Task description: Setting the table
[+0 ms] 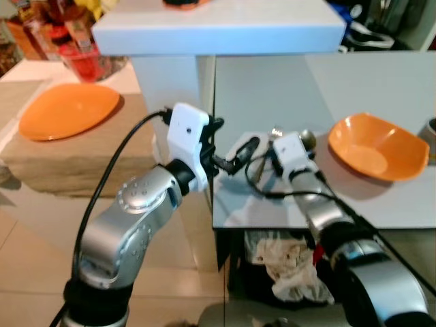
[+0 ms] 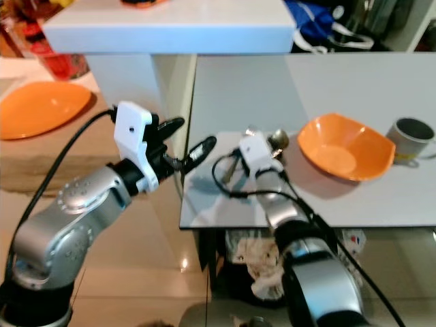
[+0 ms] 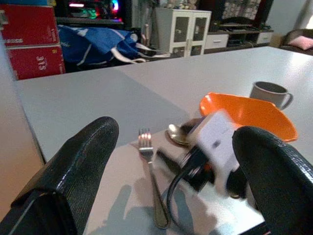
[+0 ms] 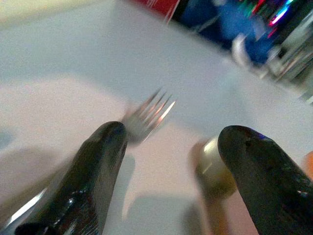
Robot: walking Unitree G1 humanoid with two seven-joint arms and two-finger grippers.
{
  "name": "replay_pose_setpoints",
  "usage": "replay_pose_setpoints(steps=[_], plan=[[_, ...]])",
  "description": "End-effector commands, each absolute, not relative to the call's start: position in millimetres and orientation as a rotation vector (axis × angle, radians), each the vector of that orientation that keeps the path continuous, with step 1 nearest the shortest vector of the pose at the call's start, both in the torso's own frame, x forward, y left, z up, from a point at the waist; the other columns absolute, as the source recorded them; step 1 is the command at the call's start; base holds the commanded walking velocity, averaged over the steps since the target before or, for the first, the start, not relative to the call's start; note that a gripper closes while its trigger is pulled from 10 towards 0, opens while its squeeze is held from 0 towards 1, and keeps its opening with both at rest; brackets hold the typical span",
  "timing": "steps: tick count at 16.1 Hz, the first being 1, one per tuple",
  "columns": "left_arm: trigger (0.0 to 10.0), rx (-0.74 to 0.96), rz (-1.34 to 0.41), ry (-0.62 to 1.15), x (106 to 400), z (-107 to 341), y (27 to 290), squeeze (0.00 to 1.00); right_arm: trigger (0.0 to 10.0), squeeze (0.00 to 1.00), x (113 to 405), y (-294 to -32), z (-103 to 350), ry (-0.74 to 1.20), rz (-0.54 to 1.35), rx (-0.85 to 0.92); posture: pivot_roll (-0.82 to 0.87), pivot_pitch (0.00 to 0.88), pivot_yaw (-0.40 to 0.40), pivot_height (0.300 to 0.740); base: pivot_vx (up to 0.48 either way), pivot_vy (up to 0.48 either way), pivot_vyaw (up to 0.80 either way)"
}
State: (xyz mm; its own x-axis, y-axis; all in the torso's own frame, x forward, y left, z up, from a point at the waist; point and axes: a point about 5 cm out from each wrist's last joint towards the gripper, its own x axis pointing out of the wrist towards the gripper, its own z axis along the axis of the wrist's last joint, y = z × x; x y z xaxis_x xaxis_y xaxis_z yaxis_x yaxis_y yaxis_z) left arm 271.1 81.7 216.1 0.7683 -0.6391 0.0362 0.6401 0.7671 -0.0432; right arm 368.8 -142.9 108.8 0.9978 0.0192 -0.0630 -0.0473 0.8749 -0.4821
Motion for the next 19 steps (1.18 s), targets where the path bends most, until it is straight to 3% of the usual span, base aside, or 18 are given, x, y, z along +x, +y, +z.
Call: replay_pose_setpoints(steps=[1,5,8,12,19], plan=[[10.0,-0.053,-0.685,-0.024,272.2,214.1,82.2,0.0,10.0,0.0,369.4,-144.6,116.8,0.007,0.017,-0.509,-0.03,0.0,0.062,0.736,0.0,0.0,0.0],[10.0,-0.068,-0.698,-0.049,276.9,212.2,76.8,0.0,10.0,0.0,366.5,-157.6,125.3,-0.048,-0.054,-0.518,-0.06,0.0,0.07,0.736,0.0,0.0,0.0],[10.0,-0.045,-0.689,-0.055,278.3,211.8,77.3,0.0,10.0,0.0,366.0,-136.3,120.0,-0.009,0.046,-0.279,-0.04,0.0,0.07,0.736,0.0,0.0,0.0],[10.0,-0.033,-0.673,-0.053,276.6,209.4,78.5,0.0,10.0,0.0,372.6,-104.7,119.1,0.061,0.138,-0.102,0.0,0.0,0.07,0.736,0.0,0.0,0.0],[10.0,-0.001,-0.654,-0.027,267.8,210.3,90.4,0.0,10.0,0.0,376.9,-92.8,105.9,0.243,0.153,0.068,0.07,0.0,0.081,0.736,0.0,0.0,0.0]])
